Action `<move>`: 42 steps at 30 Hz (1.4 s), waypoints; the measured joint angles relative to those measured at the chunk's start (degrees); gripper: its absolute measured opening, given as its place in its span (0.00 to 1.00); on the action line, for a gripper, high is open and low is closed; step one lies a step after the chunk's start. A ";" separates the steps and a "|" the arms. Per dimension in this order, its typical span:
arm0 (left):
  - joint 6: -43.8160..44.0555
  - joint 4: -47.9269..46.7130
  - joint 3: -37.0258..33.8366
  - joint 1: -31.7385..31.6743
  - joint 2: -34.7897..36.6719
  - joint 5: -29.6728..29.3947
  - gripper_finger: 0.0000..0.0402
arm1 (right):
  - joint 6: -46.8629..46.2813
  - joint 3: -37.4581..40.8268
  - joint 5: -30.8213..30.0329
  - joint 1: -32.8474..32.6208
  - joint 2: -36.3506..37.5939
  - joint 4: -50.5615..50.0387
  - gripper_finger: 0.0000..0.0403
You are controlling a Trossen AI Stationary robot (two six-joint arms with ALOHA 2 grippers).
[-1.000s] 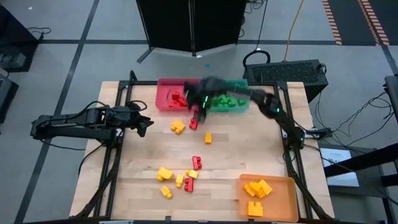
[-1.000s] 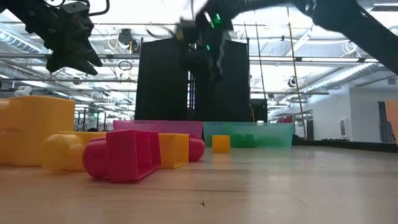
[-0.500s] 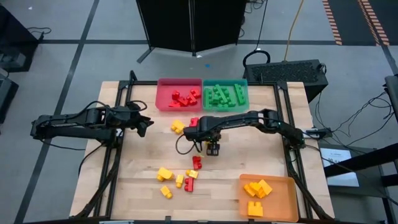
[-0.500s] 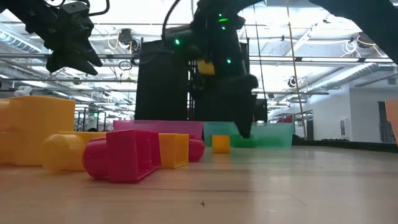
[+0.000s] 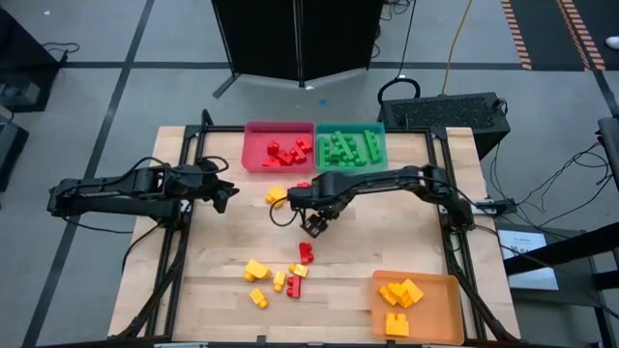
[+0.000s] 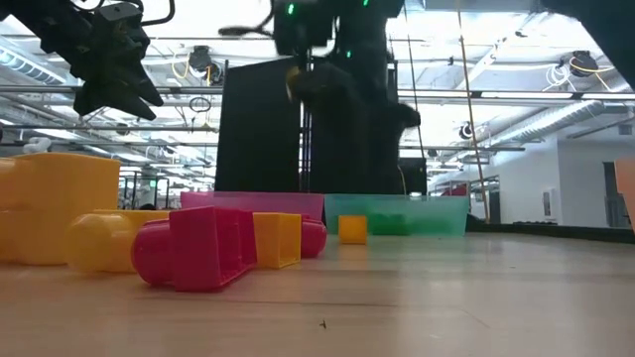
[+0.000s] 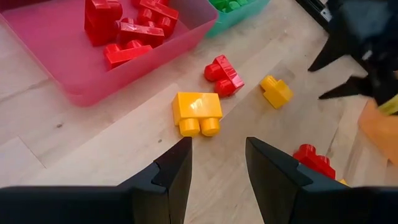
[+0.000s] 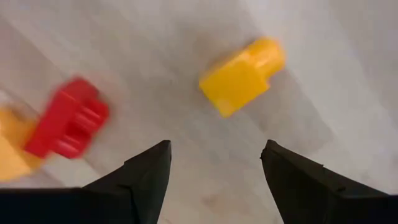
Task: Sort blocks
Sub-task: Put the yellow game piece into the yellow bin
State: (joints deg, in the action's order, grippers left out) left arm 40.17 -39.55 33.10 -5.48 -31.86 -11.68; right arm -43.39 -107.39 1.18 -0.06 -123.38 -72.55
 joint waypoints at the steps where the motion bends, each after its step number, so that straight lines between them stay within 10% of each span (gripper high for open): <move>1: -0.01 0.00 0.00 0.00 0.00 0.00 0.38 | -1.55 -0.01 -1.81 0.13 0.66 0.36 0.60; 42: -0.41 0.00 0.00 -0.01 0.00 0.15 0.38 | -19.09 0.17 -7.19 2.08 -6.94 -1.80 0.60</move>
State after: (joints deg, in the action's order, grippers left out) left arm 39.77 -39.55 33.10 -5.48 -31.86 -11.53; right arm -62.48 -107.22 -6.01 2.02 -130.32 -74.35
